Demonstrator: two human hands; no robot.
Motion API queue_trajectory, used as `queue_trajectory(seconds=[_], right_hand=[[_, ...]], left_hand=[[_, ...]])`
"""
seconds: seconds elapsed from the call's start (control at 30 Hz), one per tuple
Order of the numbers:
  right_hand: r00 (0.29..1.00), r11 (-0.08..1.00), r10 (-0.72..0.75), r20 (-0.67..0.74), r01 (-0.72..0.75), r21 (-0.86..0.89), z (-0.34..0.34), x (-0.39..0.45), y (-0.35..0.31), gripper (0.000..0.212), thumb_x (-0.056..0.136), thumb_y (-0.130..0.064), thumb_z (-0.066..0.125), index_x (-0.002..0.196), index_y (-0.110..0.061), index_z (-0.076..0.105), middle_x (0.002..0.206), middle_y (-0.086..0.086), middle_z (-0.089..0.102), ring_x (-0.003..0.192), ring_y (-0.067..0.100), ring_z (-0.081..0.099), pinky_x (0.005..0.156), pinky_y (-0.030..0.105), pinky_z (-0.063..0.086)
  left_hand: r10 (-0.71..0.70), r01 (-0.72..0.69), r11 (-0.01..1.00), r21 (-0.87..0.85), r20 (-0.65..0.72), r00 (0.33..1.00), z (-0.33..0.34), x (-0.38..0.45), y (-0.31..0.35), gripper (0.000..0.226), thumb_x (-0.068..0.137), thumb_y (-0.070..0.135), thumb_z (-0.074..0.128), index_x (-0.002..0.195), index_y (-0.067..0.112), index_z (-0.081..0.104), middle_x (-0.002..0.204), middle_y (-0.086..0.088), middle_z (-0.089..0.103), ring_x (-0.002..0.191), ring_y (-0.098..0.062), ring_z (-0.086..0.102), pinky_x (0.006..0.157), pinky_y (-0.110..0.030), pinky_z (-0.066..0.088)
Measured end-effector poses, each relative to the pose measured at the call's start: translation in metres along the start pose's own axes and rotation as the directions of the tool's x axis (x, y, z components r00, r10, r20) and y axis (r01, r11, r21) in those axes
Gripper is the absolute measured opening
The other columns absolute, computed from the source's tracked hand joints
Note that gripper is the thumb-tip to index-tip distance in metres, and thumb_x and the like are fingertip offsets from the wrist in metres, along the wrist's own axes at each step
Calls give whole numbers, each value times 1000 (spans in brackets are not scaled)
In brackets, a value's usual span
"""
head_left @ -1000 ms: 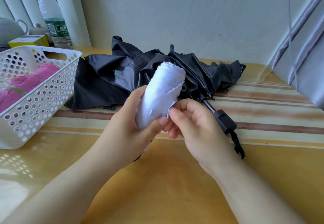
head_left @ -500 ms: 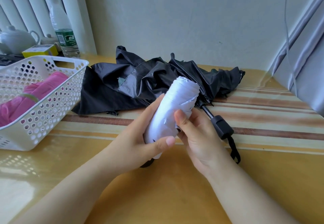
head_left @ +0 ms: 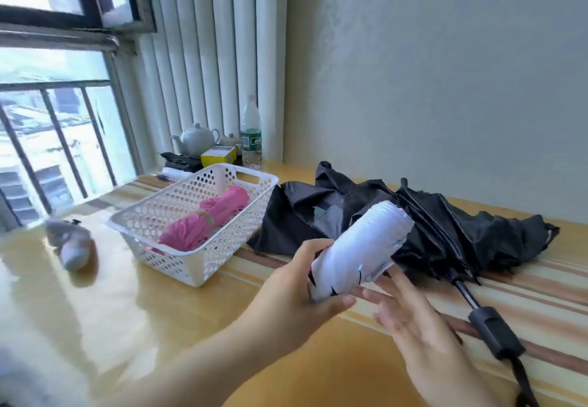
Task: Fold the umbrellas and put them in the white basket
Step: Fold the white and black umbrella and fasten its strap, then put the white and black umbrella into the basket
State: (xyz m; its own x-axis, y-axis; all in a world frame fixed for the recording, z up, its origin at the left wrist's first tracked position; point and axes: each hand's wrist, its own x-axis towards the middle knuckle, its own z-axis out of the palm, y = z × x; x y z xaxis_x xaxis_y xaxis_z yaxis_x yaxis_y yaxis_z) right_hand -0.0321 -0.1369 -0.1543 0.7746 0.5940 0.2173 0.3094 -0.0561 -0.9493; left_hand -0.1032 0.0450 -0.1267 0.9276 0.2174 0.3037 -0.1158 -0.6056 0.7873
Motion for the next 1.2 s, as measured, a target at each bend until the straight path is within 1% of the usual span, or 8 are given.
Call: queue_trajectory(seconds=[0.23, 0.4, 0.53, 0.63, 0.8, 0.9, 1.0, 1.2], right_hand=[[949, 962, 230, 214, -188, -197, 15, 12, -17, 56, 72, -62, 52, 122, -36, 55, 104, -25, 69, 98, -1, 66, 90, 24, 50], [955, 954, 236, 183, -191, -233, 26, 26, -32, 31, 88, -35, 51, 116, -28, 61, 96, -18, 72, 88, 5, 70, 80, 24, 53], [955, 954, 236, 182, -192, -231, 33, 26, -46, 39, 81, -41, 49, 114, -26, 62, 95, -14, 73, 86, 7, 70, 76, 22, 53], [954, 943, 250, 164, -202, -264, 25, 23, -49, 33, 85, -40, 48, 113, -27, 62, 93, -14, 73, 85, 6, 70, 76, 21, 53], [963, 896, 269, 24, -241, -373, -1, 21, -47, 18, 97, -29, 52, 112, -32, 63, 94, -13, 73, 87, -1, 67, 83, 22, 54], [964, 834, 191, -186, -260, -487, -27, 31, -43, 17, 96, -31, 56, 110, -39, 63, 100, -20, 68, 92, -9, 60, 83, 14, 48], [919, 771, 119, -375, -324, -548, -63, 49, -43, 27, 96, -25, 56, 122, -25, 61, 111, -14, 63, 96, -1, 58, 78, 10, 42], [860, 531, 258, -441, -507, -679, -123, 74, -11, 49, 96, -33, 55, 141, -19, 42, 142, 4, 45, 121, 21, 51, 95, 29, 40]], left_hand=[[-216, 279, 935, 221, -270, 938, -136, 26, -7, 40, 81, 39, 72, 112, 34, 47, 75, 9, 60, 51, 1, 55, 47, -22, 42], [-510, 518, 813, 267, -103, 854, -170, 55, -36, 45, 92, 20, 58, 133, 16, 38, 94, -9, 57, 67, -17, 53, 58, -28, 48], [-538, 411, 648, 641, 4, 843, -158, 58, -51, 69, 98, 32, 49, 153, 27, 7, 145, -8, 42, 87, -10, 55, 64, -15, 45], [-585, 267, 505, 821, 98, 805, -152, 63, -58, 77, 97, 21, 43, 152, 34, -9, 148, -8, 40, 108, -20, 53, 77, -23, 41], [-558, 206, 421, 883, 74, 827, -153, 77, -57, 42, 97, 25, 51, 137, 14, 46, 118, -8, 50, 94, -17, 54, 82, -25, 48], [-237, 146, 565, 812, -11, 972, -125, 90, -27, 38, 94, 34, 54, 127, 15, 54, 128, -9, 53, 115, -24, 50, 96, -32, 38], [-52, -11, 820, 572, 94, 994, -66, 91, 18, 44, 93, 33, 56, 134, 17, 48, 128, -4, 55, 113, -22, 54, 88, -28, 40], [78, -156, 884, 440, 190, 979, 49, 115, 21, 56, 96, 42, 50, 147, 36, 28, 152, 0, 23, 136, -25, 25, 110, -37, 28]])
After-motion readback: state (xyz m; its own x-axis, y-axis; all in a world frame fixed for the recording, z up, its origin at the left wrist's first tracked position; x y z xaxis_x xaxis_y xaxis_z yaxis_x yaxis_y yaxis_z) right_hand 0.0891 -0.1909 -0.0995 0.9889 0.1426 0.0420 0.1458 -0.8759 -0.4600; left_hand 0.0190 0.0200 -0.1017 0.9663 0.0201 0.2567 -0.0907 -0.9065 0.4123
